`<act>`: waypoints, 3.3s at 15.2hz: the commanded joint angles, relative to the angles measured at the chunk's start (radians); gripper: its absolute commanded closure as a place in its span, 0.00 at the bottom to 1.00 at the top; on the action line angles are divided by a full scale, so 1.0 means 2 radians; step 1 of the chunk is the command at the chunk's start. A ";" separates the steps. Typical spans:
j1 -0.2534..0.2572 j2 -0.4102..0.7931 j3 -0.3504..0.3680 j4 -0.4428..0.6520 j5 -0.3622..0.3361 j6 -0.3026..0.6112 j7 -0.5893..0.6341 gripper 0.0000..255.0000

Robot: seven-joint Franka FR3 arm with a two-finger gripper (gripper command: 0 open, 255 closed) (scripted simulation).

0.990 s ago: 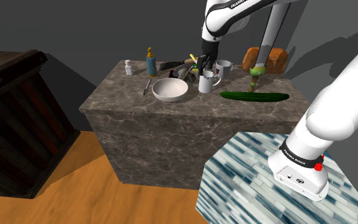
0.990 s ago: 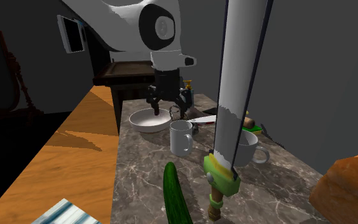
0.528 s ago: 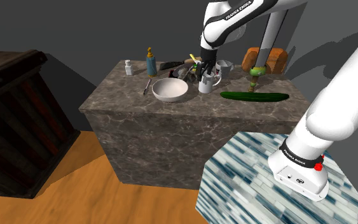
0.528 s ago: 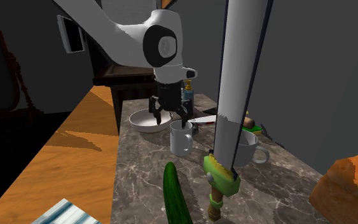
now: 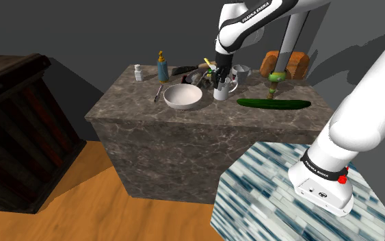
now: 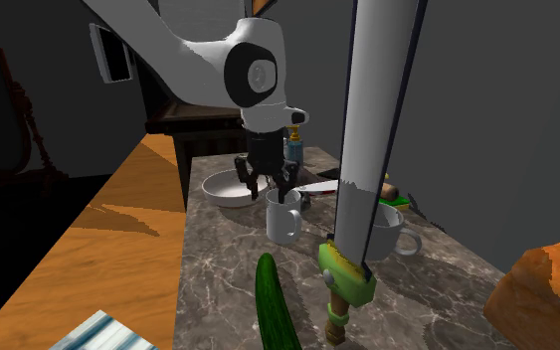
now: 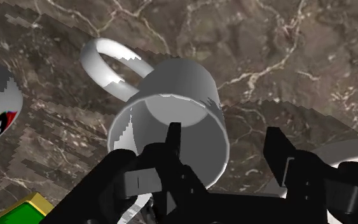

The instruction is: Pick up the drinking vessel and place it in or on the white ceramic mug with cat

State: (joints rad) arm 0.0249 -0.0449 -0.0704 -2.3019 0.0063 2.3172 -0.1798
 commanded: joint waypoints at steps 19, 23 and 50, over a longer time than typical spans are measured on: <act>0.000 -0.033 0.001 0.035 -0.003 -0.068 0.003 1.00; 0.000 -0.043 0.001 0.052 -0.004 -0.095 0.003 1.00; -0.039 -0.041 -0.054 0.208 -0.005 -0.249 -0.091 1.00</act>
State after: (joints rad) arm -0.0440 -0.1388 -0.1654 -1.9044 -0.0051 1.8262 -0.3359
